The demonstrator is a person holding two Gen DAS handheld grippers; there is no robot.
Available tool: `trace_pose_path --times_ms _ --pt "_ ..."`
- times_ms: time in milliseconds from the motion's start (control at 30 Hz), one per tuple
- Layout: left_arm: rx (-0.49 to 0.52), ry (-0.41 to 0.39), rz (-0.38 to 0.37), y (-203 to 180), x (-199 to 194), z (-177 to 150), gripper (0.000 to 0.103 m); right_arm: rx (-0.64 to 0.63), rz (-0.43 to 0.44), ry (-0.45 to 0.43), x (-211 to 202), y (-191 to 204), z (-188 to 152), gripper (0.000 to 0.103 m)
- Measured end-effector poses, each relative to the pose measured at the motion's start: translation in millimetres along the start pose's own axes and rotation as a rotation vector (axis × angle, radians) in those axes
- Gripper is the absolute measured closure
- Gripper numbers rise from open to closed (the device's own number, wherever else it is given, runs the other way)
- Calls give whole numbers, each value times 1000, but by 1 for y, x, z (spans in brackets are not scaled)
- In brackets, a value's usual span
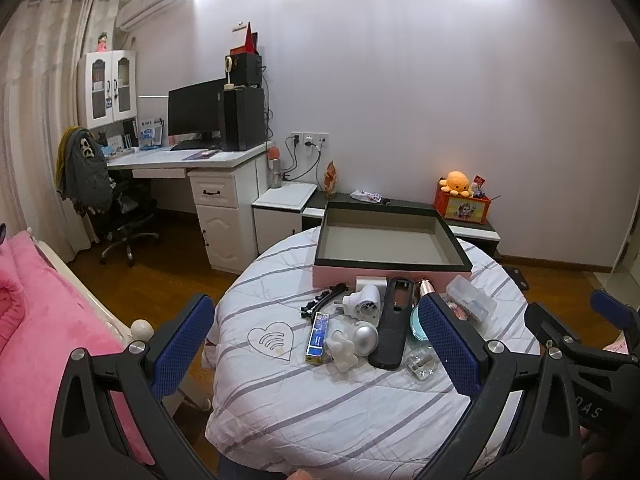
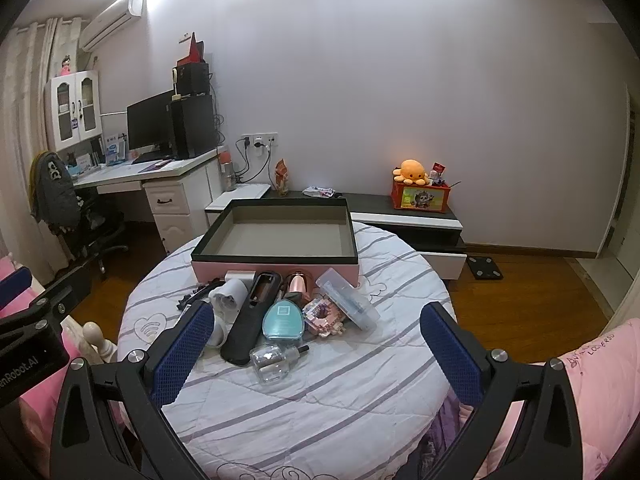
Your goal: Organize rigid objects
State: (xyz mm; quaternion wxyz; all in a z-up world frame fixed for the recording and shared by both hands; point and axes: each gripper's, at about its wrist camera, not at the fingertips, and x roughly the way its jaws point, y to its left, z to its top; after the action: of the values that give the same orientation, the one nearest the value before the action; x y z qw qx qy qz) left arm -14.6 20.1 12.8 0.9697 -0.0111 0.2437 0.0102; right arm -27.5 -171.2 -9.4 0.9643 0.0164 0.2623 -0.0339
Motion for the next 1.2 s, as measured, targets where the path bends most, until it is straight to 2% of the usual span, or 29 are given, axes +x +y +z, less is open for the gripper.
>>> trace_pose_path --times_ms 1200 --pt "-10 6 -4 3 4 -5 0 -6 5 8 2 6 -1 0"
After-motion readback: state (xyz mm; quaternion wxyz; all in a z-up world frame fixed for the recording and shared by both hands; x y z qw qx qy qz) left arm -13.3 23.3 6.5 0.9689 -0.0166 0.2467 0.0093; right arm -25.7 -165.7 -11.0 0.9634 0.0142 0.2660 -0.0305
